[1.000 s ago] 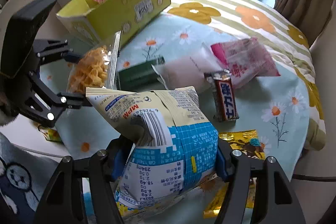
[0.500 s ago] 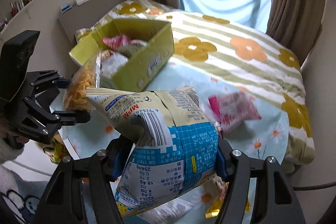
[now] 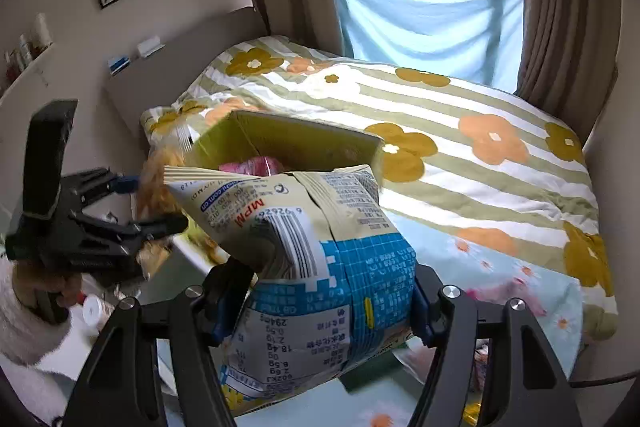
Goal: Organize snacks
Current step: 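Carry both snacks into the yellow box and open both tools to release them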
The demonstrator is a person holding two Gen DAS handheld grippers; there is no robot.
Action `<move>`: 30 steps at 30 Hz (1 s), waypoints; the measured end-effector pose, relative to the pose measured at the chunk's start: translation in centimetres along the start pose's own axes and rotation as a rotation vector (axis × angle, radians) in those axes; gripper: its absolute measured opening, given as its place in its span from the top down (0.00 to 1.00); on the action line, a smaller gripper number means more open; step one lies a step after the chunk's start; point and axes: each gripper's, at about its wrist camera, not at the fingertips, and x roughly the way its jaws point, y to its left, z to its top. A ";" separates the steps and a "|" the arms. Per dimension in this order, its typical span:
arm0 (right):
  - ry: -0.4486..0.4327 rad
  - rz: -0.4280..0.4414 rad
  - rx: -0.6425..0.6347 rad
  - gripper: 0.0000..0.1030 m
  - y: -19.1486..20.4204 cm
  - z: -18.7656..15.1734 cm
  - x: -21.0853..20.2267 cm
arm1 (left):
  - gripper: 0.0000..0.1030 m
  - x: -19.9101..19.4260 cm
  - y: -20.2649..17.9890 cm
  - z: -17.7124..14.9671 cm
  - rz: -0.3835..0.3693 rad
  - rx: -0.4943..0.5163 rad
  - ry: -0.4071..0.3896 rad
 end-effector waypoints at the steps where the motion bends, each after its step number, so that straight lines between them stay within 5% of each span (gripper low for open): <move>1: 0.000 -0.003 0.008 0.39 0.6 0.6 0.8 | 0.26 0.5 1.0 0.2 -0.001 -0.005 0.009; 13: 0.059 -0.018 0.142 0.39 5.1 2.7 7.9 | 0.26 6.6 9.6 0.5 0.004 -0.035 0.143; 17: 0.085 -0.039 0.157 0.39 5.6 2.6 8.9 | 0.00 7.1 9.5 0.0 -0.021 0.000 0.134; 30: 0.118 -0.074 0.202 0.38 4.4 1.7 10.2 | 0.00 4.0 9.8 -0.8 0.036 -0.096 0.095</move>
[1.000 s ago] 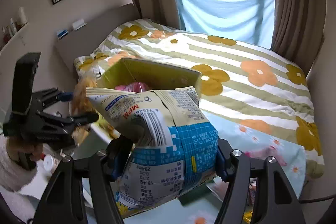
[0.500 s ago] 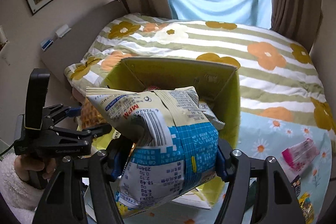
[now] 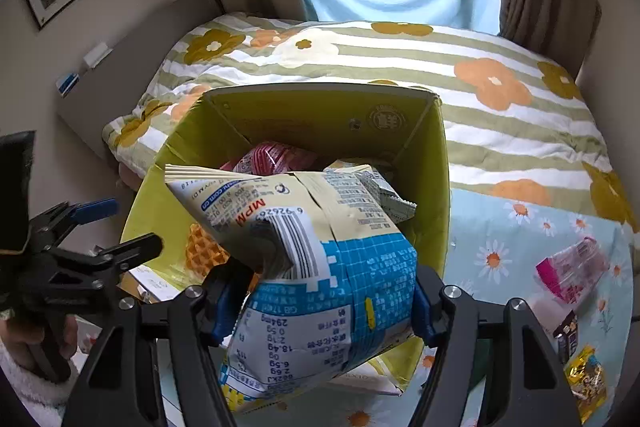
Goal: Organize snacks
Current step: 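Carry both snacks into the yellow box and open both tools to release them, then move both open tools back from the box to the remaining snacks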
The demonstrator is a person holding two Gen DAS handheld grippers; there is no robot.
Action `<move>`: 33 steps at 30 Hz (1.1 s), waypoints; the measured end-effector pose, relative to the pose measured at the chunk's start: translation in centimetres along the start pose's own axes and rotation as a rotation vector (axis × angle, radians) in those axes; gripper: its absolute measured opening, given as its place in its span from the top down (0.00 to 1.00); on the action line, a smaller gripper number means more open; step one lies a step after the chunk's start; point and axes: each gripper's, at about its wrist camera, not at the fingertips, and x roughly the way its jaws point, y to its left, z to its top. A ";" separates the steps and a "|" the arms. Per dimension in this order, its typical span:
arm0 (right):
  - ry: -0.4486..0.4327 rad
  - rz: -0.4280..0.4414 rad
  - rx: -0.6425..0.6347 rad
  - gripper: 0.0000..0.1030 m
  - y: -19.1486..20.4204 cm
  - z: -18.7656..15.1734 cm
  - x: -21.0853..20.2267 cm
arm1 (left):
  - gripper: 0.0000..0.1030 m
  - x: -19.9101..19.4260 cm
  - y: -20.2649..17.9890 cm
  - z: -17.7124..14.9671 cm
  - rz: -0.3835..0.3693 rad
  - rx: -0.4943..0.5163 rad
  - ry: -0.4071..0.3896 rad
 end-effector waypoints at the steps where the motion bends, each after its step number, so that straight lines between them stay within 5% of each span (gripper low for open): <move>1: 0.003 0.001 0.006 0.38 0.0 0.1 0.1 | 0.00 -0.3 -0.1 0.0 0.012 0.003 -0.009; 3: 0.001 -0.008 0.005 0.35 0.1 0.3 0.3 | 0.00 -0.6 0.0 0.0 0.019 -0.008 -0.013; 7: -0.084 -0.036 -0.011 0.02 0.5 -0.3 -0.2 | 0.00 -1.1 0.2 -0.1 0.001 -0.040 -0.018; 17: -0.178 -0.029 -0.022 0.01 1.4 -2.2 -2.0 | 0.00 -2.3 -0.8 -1.4 -0.021 -0.039 -0.031; 22: -0.116 -0.034 -0.020 0.01 1.1 -2.4 -2.6 | 0.00 -2.8 -1.7 -1.7 -0.042 -0.019 -0.042; 33: -0.145 -0.099 0.019 0.01 -0.6 -3.9 -6.4 | 0.00 -3.2 -5.3 -2.0 -0.145 0.069 -0.042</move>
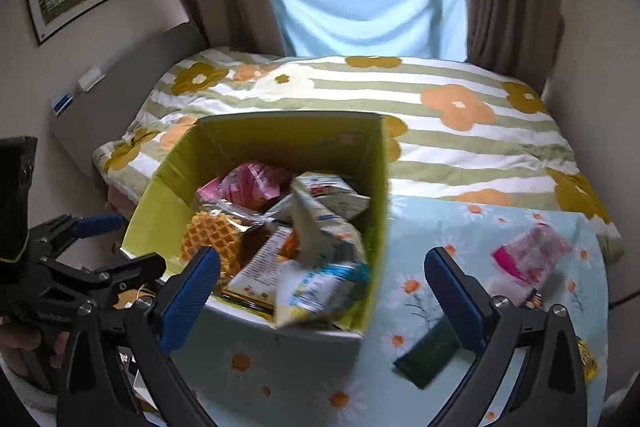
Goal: Organize snacks
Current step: 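Move both open tools back from the box to the remaining snacks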
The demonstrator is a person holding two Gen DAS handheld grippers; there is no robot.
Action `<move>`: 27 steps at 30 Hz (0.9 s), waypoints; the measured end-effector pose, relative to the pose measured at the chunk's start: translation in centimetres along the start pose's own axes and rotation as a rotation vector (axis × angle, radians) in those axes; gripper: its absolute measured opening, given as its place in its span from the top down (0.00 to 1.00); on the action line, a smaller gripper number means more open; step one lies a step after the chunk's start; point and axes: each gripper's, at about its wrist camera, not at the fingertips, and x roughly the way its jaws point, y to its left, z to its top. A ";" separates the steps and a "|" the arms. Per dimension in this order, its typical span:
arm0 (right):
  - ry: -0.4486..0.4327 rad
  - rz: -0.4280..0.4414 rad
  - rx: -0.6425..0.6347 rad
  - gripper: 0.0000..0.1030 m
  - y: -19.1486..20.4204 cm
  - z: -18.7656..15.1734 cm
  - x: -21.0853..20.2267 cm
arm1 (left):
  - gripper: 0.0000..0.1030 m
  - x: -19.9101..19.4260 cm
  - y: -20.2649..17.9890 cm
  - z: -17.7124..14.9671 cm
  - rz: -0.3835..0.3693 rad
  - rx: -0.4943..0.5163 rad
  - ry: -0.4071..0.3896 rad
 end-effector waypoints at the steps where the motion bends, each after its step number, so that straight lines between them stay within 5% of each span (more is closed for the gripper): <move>1: 0.001 -0.025 0.005 0.01 -0.7 -0.1 -0.6 | 0.00 0.2 -0.6 0.0 -0.012 0.012 -0.001; 11: -0.011 -0.230 0.029 0.01 -8.4 -1.6 -5.8 | 0.00 0.8 -8.9 -0.5 -0.080 0.125 -0.004; 19: -0.006 -0.179 0.021 0.01 -17.4 -4.3 -8.2 | 0.00 1.3 -19.2 -2.8 -0.053 0.126 0.021; 27: 0.063 -0.118 -0.100 0.01 -25.0 -7.1 -8.5 | 0.00 4.6 -30.5 -7.4 -0.069 0.035 0.136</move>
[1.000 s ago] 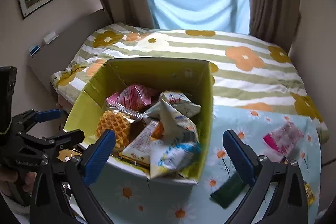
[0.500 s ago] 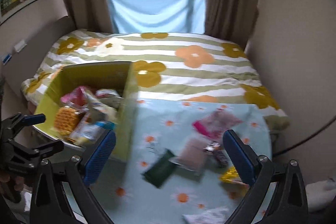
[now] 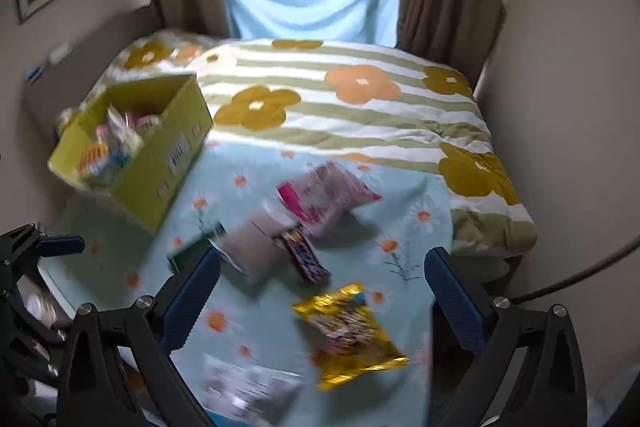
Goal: Organize snacks
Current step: 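Move both open tools back from the box to the remaining snacks, then grasp the white-blue chip bag with the left tool while the right tool grasps the gold packet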
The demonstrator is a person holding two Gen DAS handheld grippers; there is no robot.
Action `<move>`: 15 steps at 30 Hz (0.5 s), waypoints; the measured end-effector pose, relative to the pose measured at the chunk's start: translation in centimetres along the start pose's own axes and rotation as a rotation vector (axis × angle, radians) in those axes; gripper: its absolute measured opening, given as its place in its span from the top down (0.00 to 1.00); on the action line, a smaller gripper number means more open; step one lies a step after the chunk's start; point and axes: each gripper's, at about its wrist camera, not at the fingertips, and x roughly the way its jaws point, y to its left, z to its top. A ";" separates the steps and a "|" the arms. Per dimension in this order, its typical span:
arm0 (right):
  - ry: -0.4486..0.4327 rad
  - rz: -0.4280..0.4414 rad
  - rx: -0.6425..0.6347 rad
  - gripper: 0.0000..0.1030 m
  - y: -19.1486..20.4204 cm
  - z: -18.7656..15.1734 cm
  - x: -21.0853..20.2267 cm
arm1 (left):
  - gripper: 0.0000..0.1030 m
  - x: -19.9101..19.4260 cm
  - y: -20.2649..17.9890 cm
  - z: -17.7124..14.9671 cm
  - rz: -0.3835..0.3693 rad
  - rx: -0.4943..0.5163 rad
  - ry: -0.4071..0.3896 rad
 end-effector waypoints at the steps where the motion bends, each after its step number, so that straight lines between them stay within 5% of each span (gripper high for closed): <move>1: 0.007 0.011 -0.011 0.01 -0.5 -0.4 0.2 | 0.00 0.7 -1.0 -0.3 -0.010 -0.034 0.021; 7: 0.059 0.108 -0.029 0.01 -3.3 -2.3 2.5 | 0.00 3.7 -5.5 -2.5 0.016 -0.144 0.100; 15: 0.110 0.134 -0.087 0.01 -3.8 -3.8 4.7 | 0.00 8.0 -7.5 -4.4 0.023 -0.240 0.194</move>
